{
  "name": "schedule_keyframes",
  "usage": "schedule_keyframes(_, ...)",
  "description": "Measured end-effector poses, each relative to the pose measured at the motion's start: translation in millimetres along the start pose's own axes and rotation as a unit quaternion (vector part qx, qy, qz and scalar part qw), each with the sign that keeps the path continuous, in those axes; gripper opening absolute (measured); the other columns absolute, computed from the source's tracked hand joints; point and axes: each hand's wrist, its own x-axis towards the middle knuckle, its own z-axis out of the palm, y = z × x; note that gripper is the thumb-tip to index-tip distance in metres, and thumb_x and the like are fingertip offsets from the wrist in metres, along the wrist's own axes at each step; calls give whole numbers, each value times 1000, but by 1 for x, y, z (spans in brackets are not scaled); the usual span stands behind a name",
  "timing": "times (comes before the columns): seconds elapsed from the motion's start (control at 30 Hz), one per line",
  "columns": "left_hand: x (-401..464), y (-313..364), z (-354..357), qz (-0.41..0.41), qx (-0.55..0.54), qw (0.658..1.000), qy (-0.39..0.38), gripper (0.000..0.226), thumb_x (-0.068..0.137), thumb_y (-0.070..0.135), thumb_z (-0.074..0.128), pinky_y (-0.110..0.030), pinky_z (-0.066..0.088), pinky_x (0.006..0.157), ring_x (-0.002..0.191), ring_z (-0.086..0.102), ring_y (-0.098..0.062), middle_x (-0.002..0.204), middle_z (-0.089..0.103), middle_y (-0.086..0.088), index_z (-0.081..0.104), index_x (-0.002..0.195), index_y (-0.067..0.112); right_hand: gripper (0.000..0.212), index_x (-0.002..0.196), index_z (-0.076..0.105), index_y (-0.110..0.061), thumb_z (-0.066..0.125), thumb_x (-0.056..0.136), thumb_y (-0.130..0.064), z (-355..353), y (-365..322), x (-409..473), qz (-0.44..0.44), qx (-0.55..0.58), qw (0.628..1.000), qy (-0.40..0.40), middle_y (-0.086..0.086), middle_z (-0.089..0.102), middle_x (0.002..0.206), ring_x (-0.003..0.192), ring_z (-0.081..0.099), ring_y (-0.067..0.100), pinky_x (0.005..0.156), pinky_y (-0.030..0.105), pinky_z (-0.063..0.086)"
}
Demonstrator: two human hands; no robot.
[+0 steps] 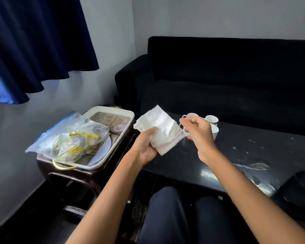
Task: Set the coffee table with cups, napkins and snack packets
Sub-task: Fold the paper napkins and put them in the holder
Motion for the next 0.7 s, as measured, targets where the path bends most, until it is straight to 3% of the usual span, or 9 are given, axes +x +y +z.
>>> schedule_keyframes(0.07,1,-7,1,-15,12,1000,-13,24,93,11,53,-38,59,59,76,74,-25,87,75,-12,58,115,4,15,79,66,-18,69,79,-32,-6,1,1,-17,-36,999,-20,-12,60,73,74,55,5,70,24,45)
schedule_keyframes(0.2,1,-14,2,-33,33,999,-15,26,93,11,51,-37,59,60,76,74,-25,93,74,-13,58,116,3,13,72,66,-22,73,76,-33,-6,9,0,-43,-74,996,-31,-8,69,82,82,62,8,77,27,49)
schedule_keyframes(0.37,2,-13,0,-31,33,999,21,33,92,17,56,-35,58,56,68,73,-24,94,70,-14,55,120,2,12,67,66,-26,71,76,-20,1,17,3,-62,-89,994,-24,-12,67,73,74,61,2,67,19,46)
schedule_keyframes(0.57,4,-9,-2,-16,14,1000,22,41,92,31,53,-33,58,58,71,73,-24,93,71,-13,54,124,5,9,70,67,-25,69,77,-21,7,11,5,-112,-57,991,-45,-18,67,72,74,60,-6,65,9,47)
schedule_keyframes(0.7,2,-4,-2,-17,-20,1000,-3,44,94,33,48,-37,58,57,74,73,-29,95,73,-16,52,128,6,10,70,64,-20,67,79,-17,7,3,6,-84,3,993,-88,-12,65,62,63,61,-2,55,10,45)
